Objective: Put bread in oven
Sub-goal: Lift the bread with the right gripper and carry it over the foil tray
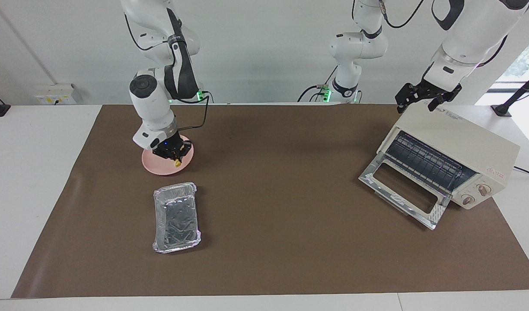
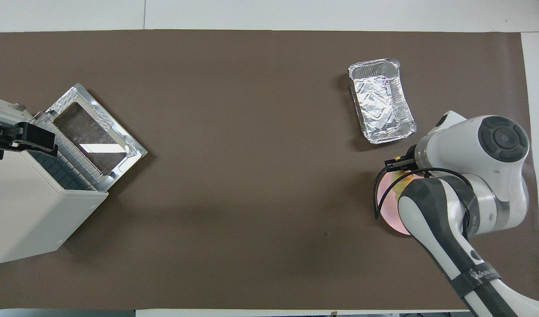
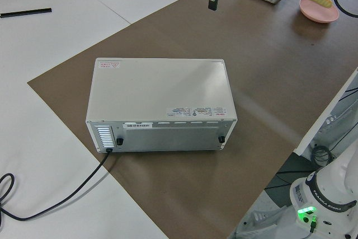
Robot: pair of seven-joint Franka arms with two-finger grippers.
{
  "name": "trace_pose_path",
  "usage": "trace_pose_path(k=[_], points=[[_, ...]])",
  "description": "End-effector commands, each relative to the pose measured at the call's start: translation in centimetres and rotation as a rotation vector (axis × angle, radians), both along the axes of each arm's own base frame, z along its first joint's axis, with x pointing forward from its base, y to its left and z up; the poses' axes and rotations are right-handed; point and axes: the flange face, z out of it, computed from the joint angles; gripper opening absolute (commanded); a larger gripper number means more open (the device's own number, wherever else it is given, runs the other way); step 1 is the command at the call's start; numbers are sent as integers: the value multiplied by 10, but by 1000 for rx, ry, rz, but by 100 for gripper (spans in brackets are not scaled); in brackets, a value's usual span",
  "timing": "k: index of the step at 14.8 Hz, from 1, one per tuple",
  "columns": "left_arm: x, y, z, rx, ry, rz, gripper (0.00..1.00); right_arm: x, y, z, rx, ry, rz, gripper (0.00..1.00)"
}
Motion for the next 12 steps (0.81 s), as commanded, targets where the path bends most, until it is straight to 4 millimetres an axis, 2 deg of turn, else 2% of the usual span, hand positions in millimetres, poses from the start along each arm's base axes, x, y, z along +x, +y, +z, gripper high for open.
trace_pose_path(k=[1,3,5,10,12], points=[[-7,2,1,-15,-15,3,100,49,4,36,11,-3,-12,0],[-7,2,1,-15,-15,3,100,76,6,56,16,-15,-13,0],[-7,3,1,-16,-15,4,100,100,11,62,19,-43,-8,0],[-7,2,1,-15,-15,3,100,174,11,35,22,-9,-19,0],[-7,3,1,-14,-14,4,100,191,11,22,16,-17,-24,0]])
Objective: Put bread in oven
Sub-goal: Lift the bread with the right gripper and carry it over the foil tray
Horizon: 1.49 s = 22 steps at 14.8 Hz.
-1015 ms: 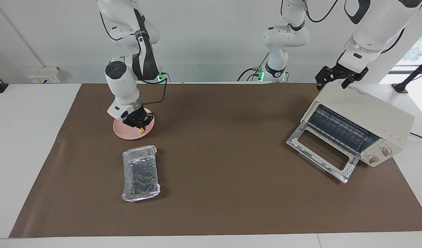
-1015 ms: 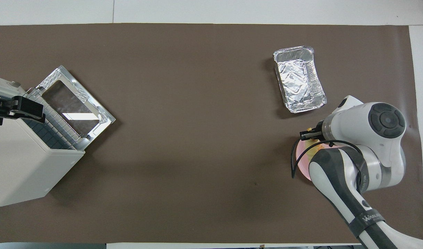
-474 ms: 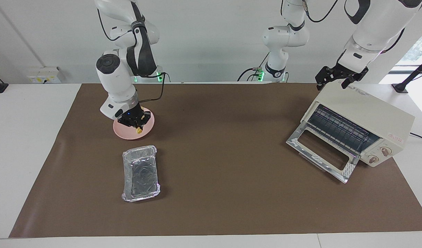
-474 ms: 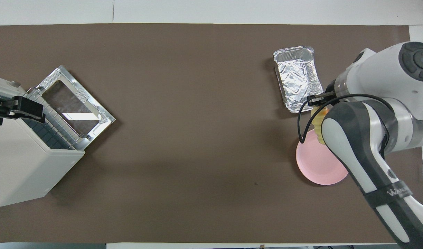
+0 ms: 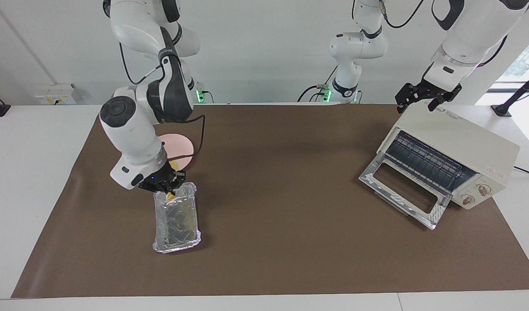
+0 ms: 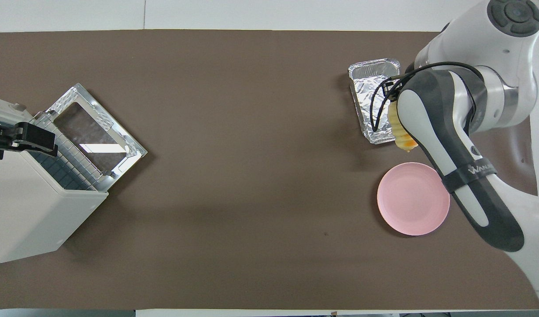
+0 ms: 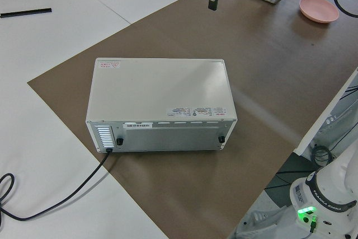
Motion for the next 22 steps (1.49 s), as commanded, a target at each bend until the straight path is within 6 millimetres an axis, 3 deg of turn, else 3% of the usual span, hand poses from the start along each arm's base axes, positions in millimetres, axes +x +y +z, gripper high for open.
trace_pose_path(k=[1,4,15,20,21,22], points=[[-7,2,1,-15,-15,3,100,36,-2,-16,-2,-3,-23,0],[-7,2,1,-15,-15,3,100,61,-10,-26,-10,-19,-57,0],[-7,2,1,-15,-15,3,100,72,-1,-83,-18,-13,-160,0],[-7,2,1,-15,-15,3,100,70,1,-94,5,-54,-199,1],[-7,3,1,-16,-15,4,100,68,4,-100,4,-48,-198,67],[-7,2,1,-16,-15,3,100,68,3,-99,4,-55,-198,100]])
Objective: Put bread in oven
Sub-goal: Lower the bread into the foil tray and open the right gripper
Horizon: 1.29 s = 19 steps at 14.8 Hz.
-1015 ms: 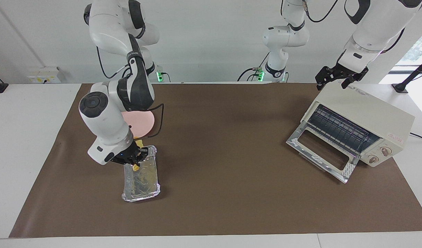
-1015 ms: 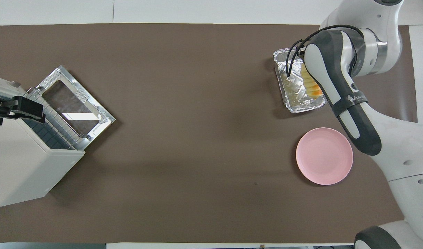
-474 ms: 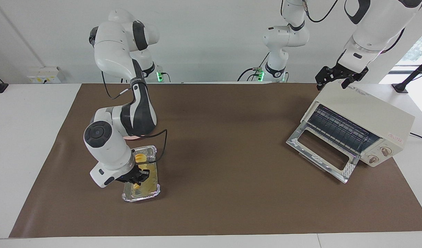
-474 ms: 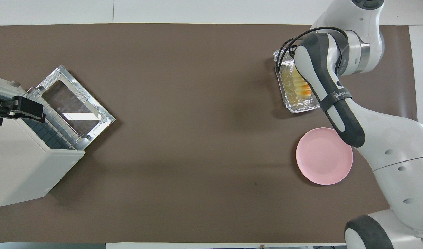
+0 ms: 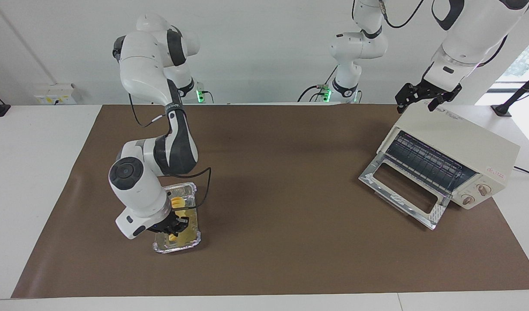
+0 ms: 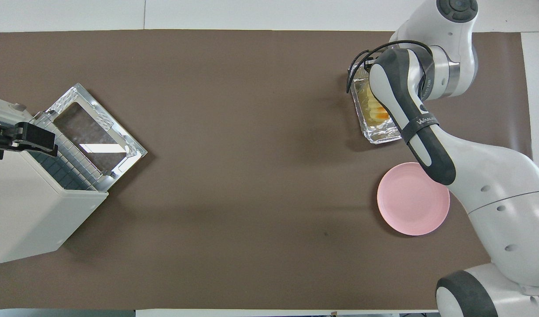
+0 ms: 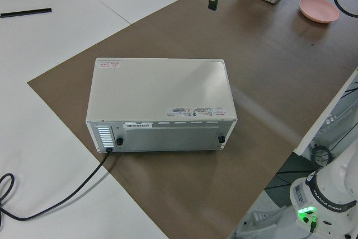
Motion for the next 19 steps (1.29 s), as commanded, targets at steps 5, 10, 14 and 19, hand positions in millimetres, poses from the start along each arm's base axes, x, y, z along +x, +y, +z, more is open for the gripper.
trace_pose_path(k=[5,10,14,19], points=[[-7,3,1,-16,-15,4,100,-6,-3,12,0,-6,-24,100],[-7,2,1,-16,-15,3,100,-11,-9,42,4,6,-27,100],[-7,2,1,-16,-15,3,100,-14,-46,30,-16,26,62,100],[-7,2,1,-16,-15,3,100,-44,-69,-14,-23,-10,103,100]])
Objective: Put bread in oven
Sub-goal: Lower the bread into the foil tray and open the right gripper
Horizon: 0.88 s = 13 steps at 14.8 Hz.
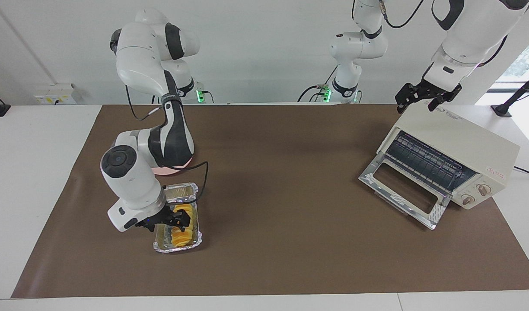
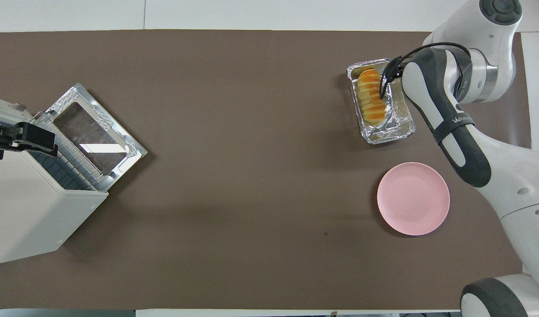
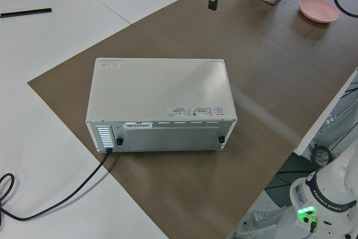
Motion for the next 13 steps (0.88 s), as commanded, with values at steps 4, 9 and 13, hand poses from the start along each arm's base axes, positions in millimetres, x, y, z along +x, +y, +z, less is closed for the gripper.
trace_pose_path(k=[4,9,13], points=[[-7,2,1,-15,-15,3,100,-35,1,-23,-5,-14,57,69],[-7,3,1,-16,-15,4,100,-34,4,-20,-1,-15,51,0],[-7,2,1,-14,-15,3,100,-34,5,-20,1,-15,49,0]])
